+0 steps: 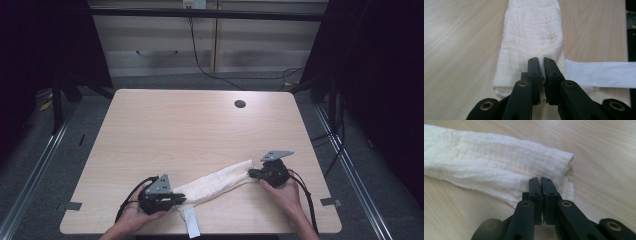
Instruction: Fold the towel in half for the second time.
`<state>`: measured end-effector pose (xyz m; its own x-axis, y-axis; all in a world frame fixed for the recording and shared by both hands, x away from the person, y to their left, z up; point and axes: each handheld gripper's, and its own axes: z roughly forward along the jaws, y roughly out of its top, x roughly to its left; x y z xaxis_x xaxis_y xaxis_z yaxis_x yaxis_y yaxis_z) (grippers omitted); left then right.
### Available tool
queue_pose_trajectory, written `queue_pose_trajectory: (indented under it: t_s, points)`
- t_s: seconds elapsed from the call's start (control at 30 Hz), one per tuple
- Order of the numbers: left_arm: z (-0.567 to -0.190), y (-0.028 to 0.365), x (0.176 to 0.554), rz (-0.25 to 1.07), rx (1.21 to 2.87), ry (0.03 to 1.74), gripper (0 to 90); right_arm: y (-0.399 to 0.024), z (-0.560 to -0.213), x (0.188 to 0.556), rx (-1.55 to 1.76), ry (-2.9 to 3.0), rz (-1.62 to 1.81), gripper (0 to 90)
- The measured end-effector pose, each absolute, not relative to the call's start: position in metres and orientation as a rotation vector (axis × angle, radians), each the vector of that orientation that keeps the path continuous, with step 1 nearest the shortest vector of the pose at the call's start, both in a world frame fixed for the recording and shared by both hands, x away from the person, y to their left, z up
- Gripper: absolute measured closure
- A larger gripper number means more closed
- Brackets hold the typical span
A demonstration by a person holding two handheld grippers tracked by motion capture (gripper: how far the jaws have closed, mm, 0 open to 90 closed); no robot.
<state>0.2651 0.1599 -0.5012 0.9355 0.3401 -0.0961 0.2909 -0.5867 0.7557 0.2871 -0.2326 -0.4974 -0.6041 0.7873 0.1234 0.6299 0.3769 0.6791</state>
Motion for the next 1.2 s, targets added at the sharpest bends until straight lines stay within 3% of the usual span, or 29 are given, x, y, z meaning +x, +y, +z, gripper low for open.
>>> queue_pose_trajectory:
  t_s: [0.37,0.57,1.0,1.2]
  points:
    - [-0.502,0.164,0.316,0.229,2.231,0.578,84.4,-0.227,-0.499,0.291,1.286,2.391,1.071,87.5]
    - [-0.503,0.167,0.316,0.214,2.197,0.595,82.3,-0.227,-0.500,0.291,1.272,2.394,1.085,85.9]
    - [-0.486,0.180,0.300,0.027,2.037,0.573,69.1,-0.228,-0.492,0.280,1.213,2.390,1.152,75.6]
    - [-0.474,0.193,0.306,0.076,1.965,0.654,65.9,-0.238,-0.476,0.270,1.210,2.329,1.243,73.3]
